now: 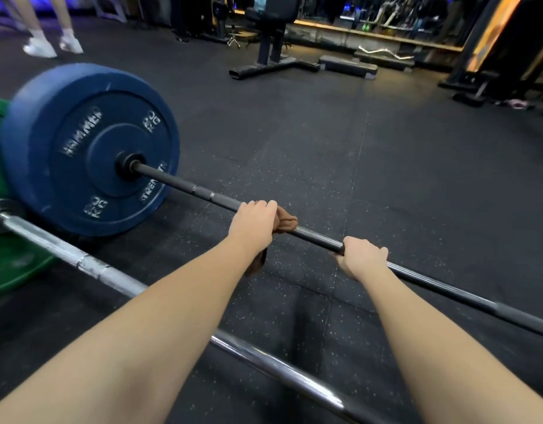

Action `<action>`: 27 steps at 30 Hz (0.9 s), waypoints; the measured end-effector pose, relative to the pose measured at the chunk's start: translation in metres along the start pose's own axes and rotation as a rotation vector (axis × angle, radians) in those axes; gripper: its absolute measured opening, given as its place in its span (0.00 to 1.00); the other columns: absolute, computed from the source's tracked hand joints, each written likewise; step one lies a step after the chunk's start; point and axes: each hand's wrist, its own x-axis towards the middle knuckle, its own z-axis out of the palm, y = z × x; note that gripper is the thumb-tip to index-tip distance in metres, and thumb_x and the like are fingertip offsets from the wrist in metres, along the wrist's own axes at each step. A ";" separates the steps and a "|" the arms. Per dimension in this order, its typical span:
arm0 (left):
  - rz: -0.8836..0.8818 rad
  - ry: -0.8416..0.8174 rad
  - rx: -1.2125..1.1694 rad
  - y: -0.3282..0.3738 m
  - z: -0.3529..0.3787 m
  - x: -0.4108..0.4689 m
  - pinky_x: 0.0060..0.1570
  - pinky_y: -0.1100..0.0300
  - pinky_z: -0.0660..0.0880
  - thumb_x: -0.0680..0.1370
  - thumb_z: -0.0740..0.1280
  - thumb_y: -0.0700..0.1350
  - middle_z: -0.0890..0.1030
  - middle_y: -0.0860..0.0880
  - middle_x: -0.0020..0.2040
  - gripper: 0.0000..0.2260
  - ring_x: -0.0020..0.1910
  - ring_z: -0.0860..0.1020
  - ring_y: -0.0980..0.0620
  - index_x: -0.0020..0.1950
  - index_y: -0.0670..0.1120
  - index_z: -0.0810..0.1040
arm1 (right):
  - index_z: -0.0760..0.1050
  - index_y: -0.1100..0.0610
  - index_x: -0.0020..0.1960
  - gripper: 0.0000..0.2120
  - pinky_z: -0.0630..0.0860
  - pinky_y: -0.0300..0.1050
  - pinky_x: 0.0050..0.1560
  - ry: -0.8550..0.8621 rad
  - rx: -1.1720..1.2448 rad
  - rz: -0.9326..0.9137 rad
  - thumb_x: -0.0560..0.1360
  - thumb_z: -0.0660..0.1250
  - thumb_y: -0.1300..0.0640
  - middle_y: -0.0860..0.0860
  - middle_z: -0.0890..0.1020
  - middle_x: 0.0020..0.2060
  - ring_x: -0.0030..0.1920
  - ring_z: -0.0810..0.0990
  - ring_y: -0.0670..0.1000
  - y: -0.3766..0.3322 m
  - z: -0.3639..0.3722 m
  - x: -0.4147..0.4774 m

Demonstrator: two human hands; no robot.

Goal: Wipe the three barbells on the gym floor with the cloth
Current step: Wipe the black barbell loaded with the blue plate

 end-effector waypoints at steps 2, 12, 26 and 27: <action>0.047 -0.027 0.006 0.002 -0.002 0.002 0.58 0.51 0.70 0.78 0.69 0.42 0.78 0.46 0.60 0.13 0.59 0.76 0.43 0.59 0.47 0.69 | 0.72 0.51 0.54 0.12 0.64 0.55 0.62 -0.025 0.002 0.015 0.82 0.60 0.42 0.50 0.80 0.49 0.50 0.76 0.56 -0.001 -0.003 0.000; 0.323 0.069 -0.164 0.084 0.023 -0.008 0.61 0.50 0.69 0.75 0.70 0.42 0.78 0.45 0.60 0.21 0.60 0.76 0.42 0.67 0.45 0.70 | 0.75 0.48 0.57 0.10 0.64 0.56 0.64 -0.079 0.053 0.066 0.79 0.60 0.48 0.49 0.82 0.55 0.58 0.79 0.56 -0.004 -0.005 -0.001; 0.191 -0.078 -0.212 0.015 -0.002 -0.002 0.47 0.50 0.72 0.77 0.68 0.41 0.77 0.48 0.57 0.14 0.58 0.76 0.44 0.53 0.49 0.64 | 0.71 0.49 0.52 0.07 0.65 0.53 0.60 -0.063 0.032 0.047 0.81 0.60 0.46 0.49 0.78 0.47 0.48 0.75 0.56 -0.006 -0.009 -0.015; 0.199 -0.078 -0.206 0.012 0.000 -0.003 0.46 0.51 0.71 0.77 0.68 0.41 0.77 0.48 0.57 0.14 0.57 0.76 0.44 0.53 0.50 0.63 | 0.71 0.49 0.52 0.07 0.65 0.53 0.58 -0.058 0.026 0.045 0.81 0.60 0.46 0.48 0.78 0.46 0.47 0.74 0.56 -0.006 -0.008 -0.016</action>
